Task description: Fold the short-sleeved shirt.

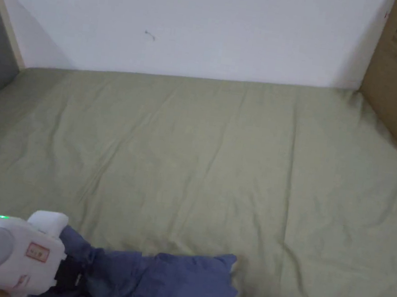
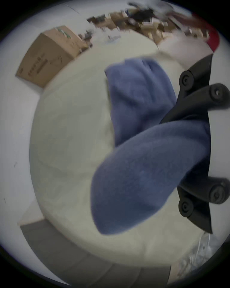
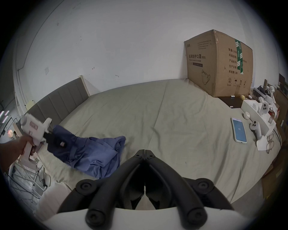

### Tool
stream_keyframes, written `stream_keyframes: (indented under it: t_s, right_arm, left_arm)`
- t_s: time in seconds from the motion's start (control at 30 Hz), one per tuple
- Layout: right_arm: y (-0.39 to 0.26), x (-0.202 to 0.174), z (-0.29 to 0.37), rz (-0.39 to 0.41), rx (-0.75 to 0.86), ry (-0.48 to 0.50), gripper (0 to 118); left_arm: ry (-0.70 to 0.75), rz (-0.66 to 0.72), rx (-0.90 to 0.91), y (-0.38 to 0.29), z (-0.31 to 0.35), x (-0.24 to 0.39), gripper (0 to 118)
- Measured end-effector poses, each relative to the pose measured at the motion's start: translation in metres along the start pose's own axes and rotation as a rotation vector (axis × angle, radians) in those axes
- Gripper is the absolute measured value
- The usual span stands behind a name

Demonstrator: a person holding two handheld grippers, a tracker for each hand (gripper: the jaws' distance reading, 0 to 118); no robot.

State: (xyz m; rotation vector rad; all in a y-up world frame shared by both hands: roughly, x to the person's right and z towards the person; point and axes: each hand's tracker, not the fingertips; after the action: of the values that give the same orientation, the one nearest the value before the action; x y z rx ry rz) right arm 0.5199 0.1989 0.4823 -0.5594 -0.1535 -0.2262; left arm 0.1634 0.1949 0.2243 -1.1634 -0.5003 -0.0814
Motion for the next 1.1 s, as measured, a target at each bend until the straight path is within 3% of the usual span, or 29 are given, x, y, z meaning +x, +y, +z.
stream_keyframes:
  t_s: [0.1,0.13,0.2,0.27,0.3,0.47,0.5,0.63,0.67,0.7,0.73,0.93,1.03,1.1]
  right_arm:
    - [-0.003,0.011,0.011,-0.018,0.0,-0.008,0]
    - [-0.004,0.015,0.015,-0.025,0.0,-0.014,0]
    - [-0.005,0.024,0.02,-0.034,-0.004,-0.036,0]
    - [-0.005,0.033,0.022,-0.038,-0.015,-0.061,0]
    - [-0.005,0.038,0.023,-0.044,-0.019,-0.075,0]
    - [-0.005,0.057,0.03,-0.084,0.012,-0.099,0]
    - [-0.005,0.059,0.029,-0.089,0.015,-0.101,0]
    - [-0.005,0.066,0.02,-0.098,0.011,-0.105,0]
    - [-0.003,0.066,0.019,-0.102,0.008,-0.104,0]
    - [-0.003,0.067,0.018,-0.108,0.01,-0.101,0]
    - [-0.003,0.067,0.018,-0.111,0.015,-0.098,0]
    - [-0.003,0.069,0.02,-0.107,0.022,-0.097,0]
    - [-0.004,0.071,0.021,-0.092,0.013,-0.108,0]
    - [-0.004,0.073,0.022,-0.065,0.008,-0.128,0]
  left_arm:
    - [-0.198,0.029,-0.047,0.024,-0.037,0.057,9]
    - [-0.257,0.018,-0.071,0.031,-0.052,0.08,16]
    - [-0.43,0.049,-0.106,0.042,-0.083,0.116,60]
    - [-0.517,0.113,-0.183,0.048,-0.105,0.143,110]
    - [-0.523,0.126,-0.194,0.048,-0.11,0.147,114]
    - [-0.408,0.097,-0.079,0.042,-0.079,0.122,114]
    - [-0.378,0.063,-0.056,0.039,-0.07,0.114,113]
    - [-0.261,-0.089,0.038,0.024,-0.038,0.09,90]
    - [-0.215,-0.115,0.064,0.021,-0.034,0.091,43]
    - [-0.173,-0.14,0.089,0.021,-0.035,0.094,7]
    - [-0.16,-0.154,0.113,0.02,-0.035,0.098,0]
    - [-0.269,-0.217,0.048,0.028,-0.083,0.152,0]
    - [-0.184,-0.258,-0.029,0.024,-0.125,0.181,0]
    - [-0.227,-0.25,-0.082,0.018,-0.149,0.192,0]
